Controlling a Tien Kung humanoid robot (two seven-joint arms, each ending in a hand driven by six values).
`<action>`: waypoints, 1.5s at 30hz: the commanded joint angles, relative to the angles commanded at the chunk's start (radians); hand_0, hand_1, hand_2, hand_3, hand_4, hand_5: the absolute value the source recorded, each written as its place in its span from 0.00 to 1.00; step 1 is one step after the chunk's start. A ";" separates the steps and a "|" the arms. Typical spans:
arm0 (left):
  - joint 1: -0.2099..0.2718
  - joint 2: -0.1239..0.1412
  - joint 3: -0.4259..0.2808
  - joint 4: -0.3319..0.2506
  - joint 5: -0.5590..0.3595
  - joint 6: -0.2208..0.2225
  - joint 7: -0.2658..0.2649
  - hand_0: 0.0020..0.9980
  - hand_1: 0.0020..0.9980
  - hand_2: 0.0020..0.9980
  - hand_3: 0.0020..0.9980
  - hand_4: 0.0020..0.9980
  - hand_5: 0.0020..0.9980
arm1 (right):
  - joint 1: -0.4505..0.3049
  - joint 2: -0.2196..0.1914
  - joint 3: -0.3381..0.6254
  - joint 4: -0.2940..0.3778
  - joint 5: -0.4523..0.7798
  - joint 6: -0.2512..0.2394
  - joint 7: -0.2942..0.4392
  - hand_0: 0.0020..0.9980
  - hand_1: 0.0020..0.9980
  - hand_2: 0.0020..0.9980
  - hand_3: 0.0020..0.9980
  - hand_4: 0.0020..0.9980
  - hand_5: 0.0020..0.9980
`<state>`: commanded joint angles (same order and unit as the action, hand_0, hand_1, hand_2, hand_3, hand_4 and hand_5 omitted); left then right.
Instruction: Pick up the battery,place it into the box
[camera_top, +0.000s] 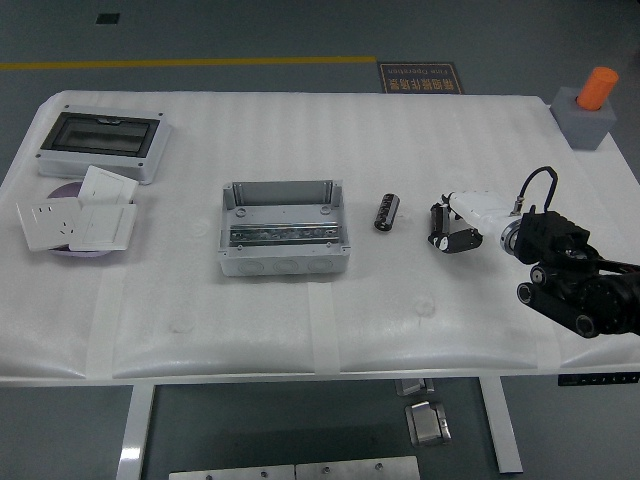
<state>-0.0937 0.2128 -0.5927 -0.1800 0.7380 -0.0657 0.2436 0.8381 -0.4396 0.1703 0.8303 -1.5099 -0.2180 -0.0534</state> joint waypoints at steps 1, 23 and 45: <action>0.000 0.000 0.001 0.000 -0.001 0.000 0.000 0.46 0.58 0.40 0.52 0.45 0.32 | 0.000 -0.001 0.003 0.003 -0.001 -0.002 0.001 0.72 0.65 0.64 0.66 0.50 0.29; 0.006 0.006 -0.016 0.000 0.016 -0.001 0.008 0.46 0.58 0.40 0.52 0.45 0.33 | -0.142 0.057 0.391 0.395 -0.056 -0.018 -0.038 0.70 0.64 0.62 0.65 0.53 0.33; 0.008 0.009 0.006 0.000 -0.001 -0.008 0.011 0.46 0.58 0.40 0.52 0.45 0.33 | -0.169 0.196 0.372 0.407 -0.089 0.027 -0.063 0.88 0.78 0.84 0.93 0.93 0.64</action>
<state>-0.0858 0.2215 -0.5868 -0.1800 0.7368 -0.0740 0.2550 0.6692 -0.2438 0.5421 1.2373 -1.5991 -0.1913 -0.1164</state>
